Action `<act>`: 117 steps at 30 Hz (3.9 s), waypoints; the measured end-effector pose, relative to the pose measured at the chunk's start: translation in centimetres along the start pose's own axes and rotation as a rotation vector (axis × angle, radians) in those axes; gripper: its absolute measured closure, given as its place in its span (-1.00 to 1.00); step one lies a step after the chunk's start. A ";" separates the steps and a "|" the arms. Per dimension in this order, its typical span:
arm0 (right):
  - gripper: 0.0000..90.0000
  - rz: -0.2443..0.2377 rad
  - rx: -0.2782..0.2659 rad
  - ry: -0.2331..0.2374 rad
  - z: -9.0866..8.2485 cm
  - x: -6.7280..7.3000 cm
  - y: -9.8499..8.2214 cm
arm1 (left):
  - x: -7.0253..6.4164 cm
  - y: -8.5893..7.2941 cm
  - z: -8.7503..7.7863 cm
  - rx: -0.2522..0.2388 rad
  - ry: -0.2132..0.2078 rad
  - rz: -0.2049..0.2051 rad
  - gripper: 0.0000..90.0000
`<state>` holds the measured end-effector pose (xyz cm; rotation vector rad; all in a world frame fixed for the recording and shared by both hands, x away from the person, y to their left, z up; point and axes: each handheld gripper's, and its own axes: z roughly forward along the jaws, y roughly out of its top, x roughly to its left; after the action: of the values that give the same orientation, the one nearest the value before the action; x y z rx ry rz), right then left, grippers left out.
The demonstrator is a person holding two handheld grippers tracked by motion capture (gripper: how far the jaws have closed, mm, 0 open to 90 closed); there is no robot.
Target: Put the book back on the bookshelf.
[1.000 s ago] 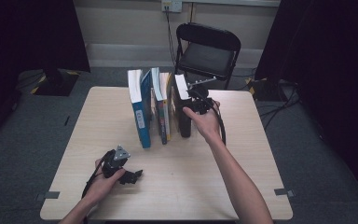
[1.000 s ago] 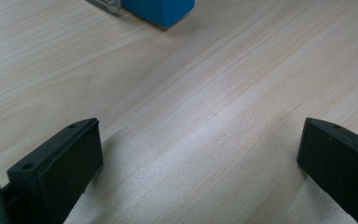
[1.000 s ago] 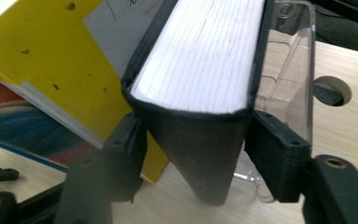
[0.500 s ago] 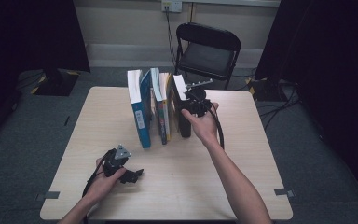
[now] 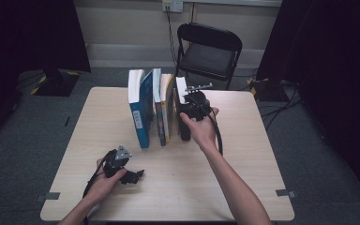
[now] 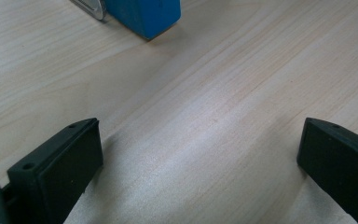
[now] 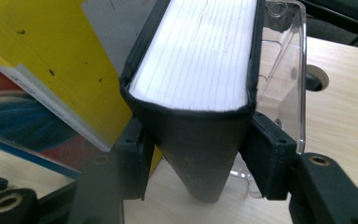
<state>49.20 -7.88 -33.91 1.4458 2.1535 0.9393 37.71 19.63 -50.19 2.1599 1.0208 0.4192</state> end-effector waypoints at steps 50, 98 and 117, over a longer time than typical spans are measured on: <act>0.11 -0.031 -0.118 0.180 0.1 -1.1 -4.7 | -0.1 0.0 -0.1 -0.001 0.003 -0.004 -1.00; -0.24 -0.096 -0.136 0.210 -0.1 -1.7 -5.4 | -0.1 -0.2 -0.2 -0.001 0.007 -0.005 -1.00; -0.57 0.022 -0.062 0.121 -4.8 -8.8 -17.8 | 0.8 -0.5 -0.6 0.000 0.039 -0.031 -1.00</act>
<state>37.86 -21.90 -43.61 1.4191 2.1761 1.1178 37.61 20.71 -50.17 2.1411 1.0746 0.4482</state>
